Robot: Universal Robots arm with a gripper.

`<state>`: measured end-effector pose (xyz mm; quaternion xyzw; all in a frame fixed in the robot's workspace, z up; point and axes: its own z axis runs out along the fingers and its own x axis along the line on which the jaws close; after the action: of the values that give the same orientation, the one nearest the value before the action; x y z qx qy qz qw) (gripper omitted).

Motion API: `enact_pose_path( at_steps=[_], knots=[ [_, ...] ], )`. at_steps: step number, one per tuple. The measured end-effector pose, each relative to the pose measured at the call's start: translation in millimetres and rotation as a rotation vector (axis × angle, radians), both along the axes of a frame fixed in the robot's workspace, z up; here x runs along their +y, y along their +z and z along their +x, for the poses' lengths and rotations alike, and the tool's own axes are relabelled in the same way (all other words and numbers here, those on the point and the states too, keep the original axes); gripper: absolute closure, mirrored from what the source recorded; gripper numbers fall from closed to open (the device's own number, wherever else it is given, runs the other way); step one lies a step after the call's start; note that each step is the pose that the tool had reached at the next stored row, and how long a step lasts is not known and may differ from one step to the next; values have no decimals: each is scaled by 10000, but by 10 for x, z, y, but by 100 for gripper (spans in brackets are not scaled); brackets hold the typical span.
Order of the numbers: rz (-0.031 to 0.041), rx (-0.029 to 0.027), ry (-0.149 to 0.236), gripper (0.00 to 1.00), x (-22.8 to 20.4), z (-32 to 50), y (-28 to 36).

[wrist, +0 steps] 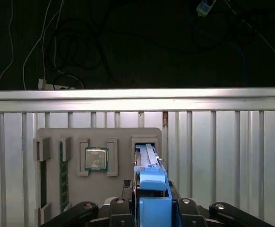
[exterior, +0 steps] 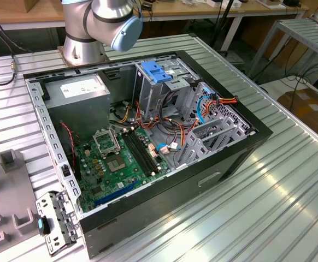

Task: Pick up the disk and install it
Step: 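Pick up the disk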

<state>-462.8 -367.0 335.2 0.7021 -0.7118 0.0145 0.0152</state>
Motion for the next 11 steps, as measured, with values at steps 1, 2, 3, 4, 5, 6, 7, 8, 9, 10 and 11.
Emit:
enact_pose_path(
  at_steps=[1,2,3,4,5,6,7,8,9,10,11],
  knots=[
    [-13,1,0,63,1,0,16],
    [-26,0,0,63,2,0,34],
    [-53,0,0,63,3,1,66],
    [-70,0,0,63,4,1,86],
    [-84,-1,0,63,4,1,102],
    [-108,-1,-1,63,5,1,129],
    [-124,0,0,63,6,1,146],
    [-140,0,0,63,6,1,163],
    [-156,0,0,63,7,1,180],
    [-181,0,0,63,8,2,208],
    [-194,1,0,63,8,2,222]
  ],
)
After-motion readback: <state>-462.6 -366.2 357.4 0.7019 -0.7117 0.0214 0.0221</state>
